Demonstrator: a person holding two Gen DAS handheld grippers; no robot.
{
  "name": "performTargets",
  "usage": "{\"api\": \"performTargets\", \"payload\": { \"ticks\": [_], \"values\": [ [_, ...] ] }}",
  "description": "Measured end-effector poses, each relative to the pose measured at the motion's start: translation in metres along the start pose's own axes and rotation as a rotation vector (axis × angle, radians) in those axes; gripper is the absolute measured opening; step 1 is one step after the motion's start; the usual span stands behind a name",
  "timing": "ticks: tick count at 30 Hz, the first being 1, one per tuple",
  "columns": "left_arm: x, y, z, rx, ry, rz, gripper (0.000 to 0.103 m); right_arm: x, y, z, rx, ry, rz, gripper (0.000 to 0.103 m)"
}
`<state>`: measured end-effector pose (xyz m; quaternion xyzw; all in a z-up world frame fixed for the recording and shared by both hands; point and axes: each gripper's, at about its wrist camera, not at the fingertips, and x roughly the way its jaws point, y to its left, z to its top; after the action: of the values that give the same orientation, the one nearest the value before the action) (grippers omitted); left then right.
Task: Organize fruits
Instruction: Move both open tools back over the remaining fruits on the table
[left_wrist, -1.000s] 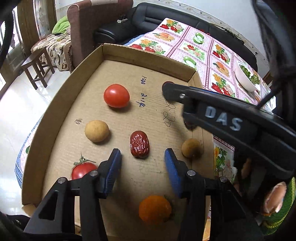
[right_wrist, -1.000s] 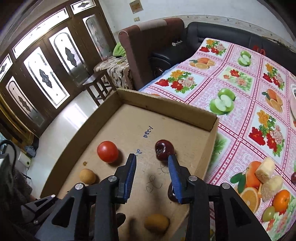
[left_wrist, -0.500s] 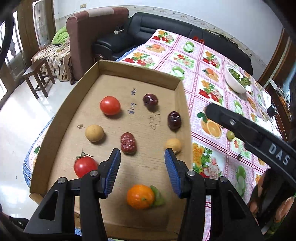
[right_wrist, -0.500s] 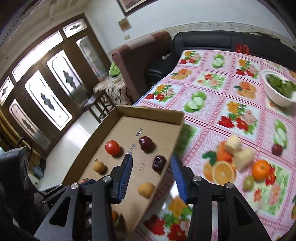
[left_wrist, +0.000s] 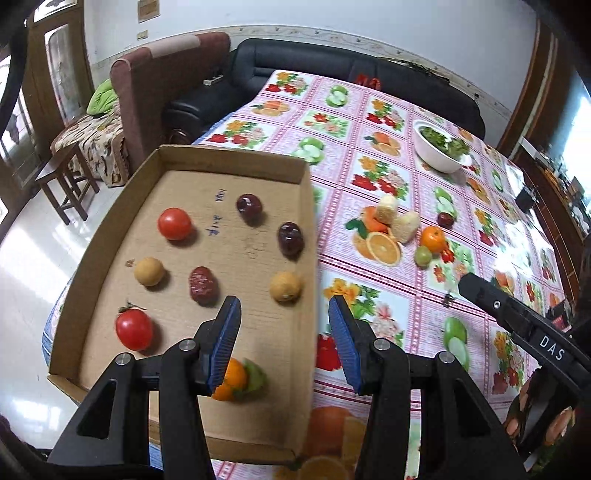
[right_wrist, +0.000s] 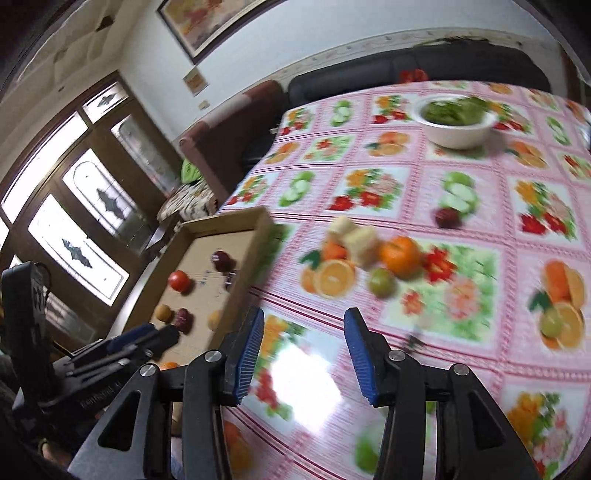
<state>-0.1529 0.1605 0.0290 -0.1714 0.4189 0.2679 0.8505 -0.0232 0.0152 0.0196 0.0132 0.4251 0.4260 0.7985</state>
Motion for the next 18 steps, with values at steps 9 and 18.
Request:
{"api": "performTargets", "payload": {
  "ticks": [9,18],
  "values": [
    [0.003,-0.033,-0.005,0.051,0.033,-0.047,0.048,-0.031,-0.063,-0.024,0.113,-0.02,-0.079,0.048],
    [0.012,-0.065,-0.011,0.093,0.077,-0.106,0.048,-0.051,-0.101,-0.036,0.175,-0.04,-0.122,0.048]
  ]
}}
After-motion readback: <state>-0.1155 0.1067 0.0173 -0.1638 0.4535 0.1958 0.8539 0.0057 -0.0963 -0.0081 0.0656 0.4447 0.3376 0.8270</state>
